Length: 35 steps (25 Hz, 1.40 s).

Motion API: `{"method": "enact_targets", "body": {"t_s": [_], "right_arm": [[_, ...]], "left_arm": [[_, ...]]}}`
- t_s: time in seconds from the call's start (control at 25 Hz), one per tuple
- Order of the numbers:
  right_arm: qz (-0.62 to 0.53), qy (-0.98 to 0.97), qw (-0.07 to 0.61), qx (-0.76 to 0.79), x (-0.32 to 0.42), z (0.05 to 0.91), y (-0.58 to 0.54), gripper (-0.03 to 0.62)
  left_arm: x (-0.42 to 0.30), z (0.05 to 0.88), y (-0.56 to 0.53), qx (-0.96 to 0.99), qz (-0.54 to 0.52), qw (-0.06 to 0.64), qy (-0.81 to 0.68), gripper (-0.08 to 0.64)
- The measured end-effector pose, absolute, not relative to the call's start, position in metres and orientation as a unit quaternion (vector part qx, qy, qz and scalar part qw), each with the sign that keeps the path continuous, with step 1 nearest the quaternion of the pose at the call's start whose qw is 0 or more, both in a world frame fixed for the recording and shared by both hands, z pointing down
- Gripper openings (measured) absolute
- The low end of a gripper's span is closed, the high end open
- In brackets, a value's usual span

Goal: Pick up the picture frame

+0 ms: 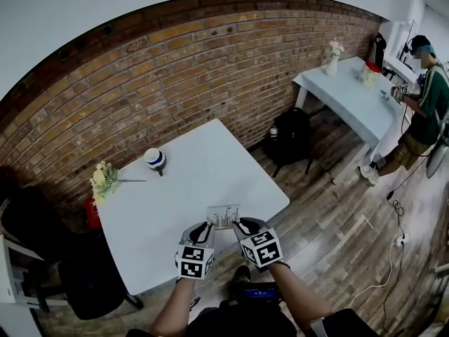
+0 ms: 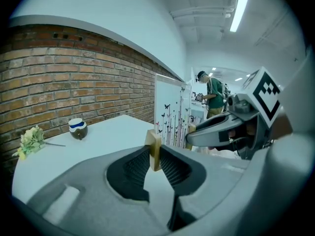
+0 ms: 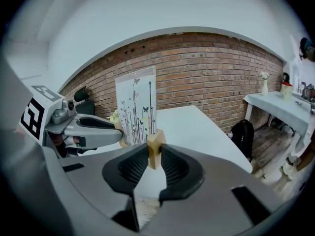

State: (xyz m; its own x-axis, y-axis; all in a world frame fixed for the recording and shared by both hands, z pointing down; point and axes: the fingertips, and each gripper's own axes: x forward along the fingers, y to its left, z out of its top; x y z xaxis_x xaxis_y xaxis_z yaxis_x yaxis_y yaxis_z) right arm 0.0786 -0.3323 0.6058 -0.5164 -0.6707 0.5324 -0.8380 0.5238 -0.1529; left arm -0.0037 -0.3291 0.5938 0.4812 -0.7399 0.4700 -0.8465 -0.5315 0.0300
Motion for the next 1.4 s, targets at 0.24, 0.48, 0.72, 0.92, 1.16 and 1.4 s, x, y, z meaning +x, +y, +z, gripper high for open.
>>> {"method": "enact_targets", "body": {"t_s": [0.24,0.48,0.72,0.92,1.16,1.4], "right_arm": [[0.201,-0.841,0.213,0.454,0.059,0.609,-0.277,0.087],[0.207,-0.833,0.220,0.463,0.047,0.615,-0.218,0.087],[0.203,-0.830,0.226,0.469,0.043,0.608,-0.186,0.086],[0.198,-0.829,0.228,0.471,0.052,0.601,-0.171,0.086],[0.197,-0.828,0.230,0.471,0.075,0.601,-0.158,0.085],[0.200,-0.830,0.222,0.471,0.097,0.601,-0.151,0.084]], "left_arm": [[-0.024,0.598,-0.276,0.856,0.200,0.133,-0.457,0.072],[-0.036,0.605,-0.219,0.862,0.199,0.141,-0.445,0.072],[-0.040,0.600,-0.187,0.864,0.194,0.145,-0.442,0.072],[-0.031,0.593,-0.173,0.866,0.188,0.142,-0.441,0.072],[-0.009,0.593,-0.162,0.867,0.188,0.141,-0.440,0.072],[0.014,0.592,-0.153,0.865,0.196,0.137,-0.441,0.072]]}}
